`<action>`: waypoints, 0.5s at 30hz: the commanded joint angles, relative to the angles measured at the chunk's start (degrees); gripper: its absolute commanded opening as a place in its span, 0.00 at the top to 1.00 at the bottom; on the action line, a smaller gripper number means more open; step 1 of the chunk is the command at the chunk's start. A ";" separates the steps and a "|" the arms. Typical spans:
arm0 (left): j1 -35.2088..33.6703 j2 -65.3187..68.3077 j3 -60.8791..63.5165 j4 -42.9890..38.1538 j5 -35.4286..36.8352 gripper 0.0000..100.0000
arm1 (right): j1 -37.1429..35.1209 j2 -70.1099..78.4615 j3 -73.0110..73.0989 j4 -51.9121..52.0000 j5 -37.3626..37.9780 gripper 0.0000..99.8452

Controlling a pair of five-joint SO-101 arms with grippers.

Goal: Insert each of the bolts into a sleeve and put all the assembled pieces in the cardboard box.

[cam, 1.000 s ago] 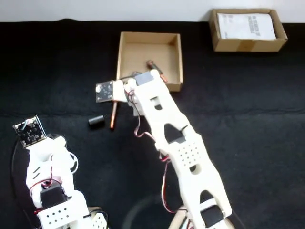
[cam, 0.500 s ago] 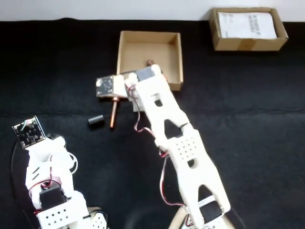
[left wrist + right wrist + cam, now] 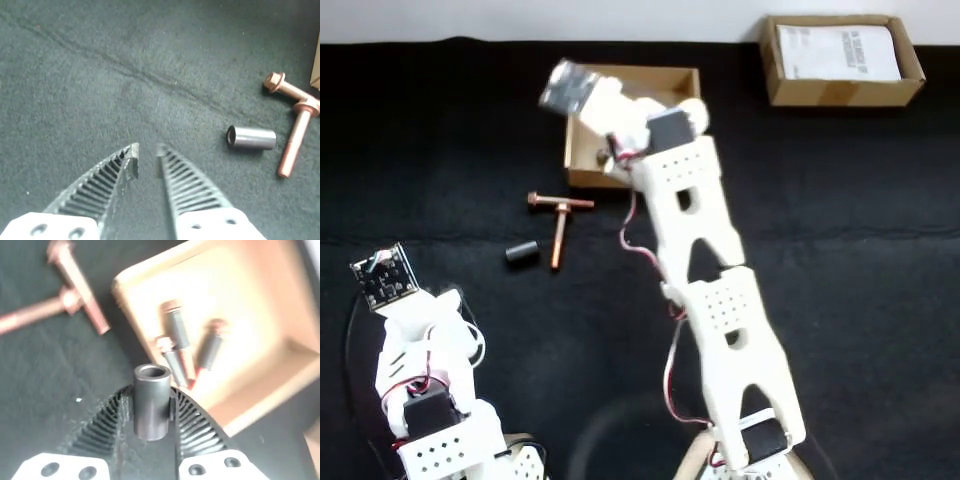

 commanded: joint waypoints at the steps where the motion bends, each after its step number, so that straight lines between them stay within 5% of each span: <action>1: 0.92 -0.22 -1.36 1.14 0.09 0.87 | 1.10 -14.20 4.70 0.84 -6.33 0.99; 15: 14.55 9.98 -23.25 14.42 0.00 0.87 | -1.89 -58.42 49.27 0.57 -13.80 0.99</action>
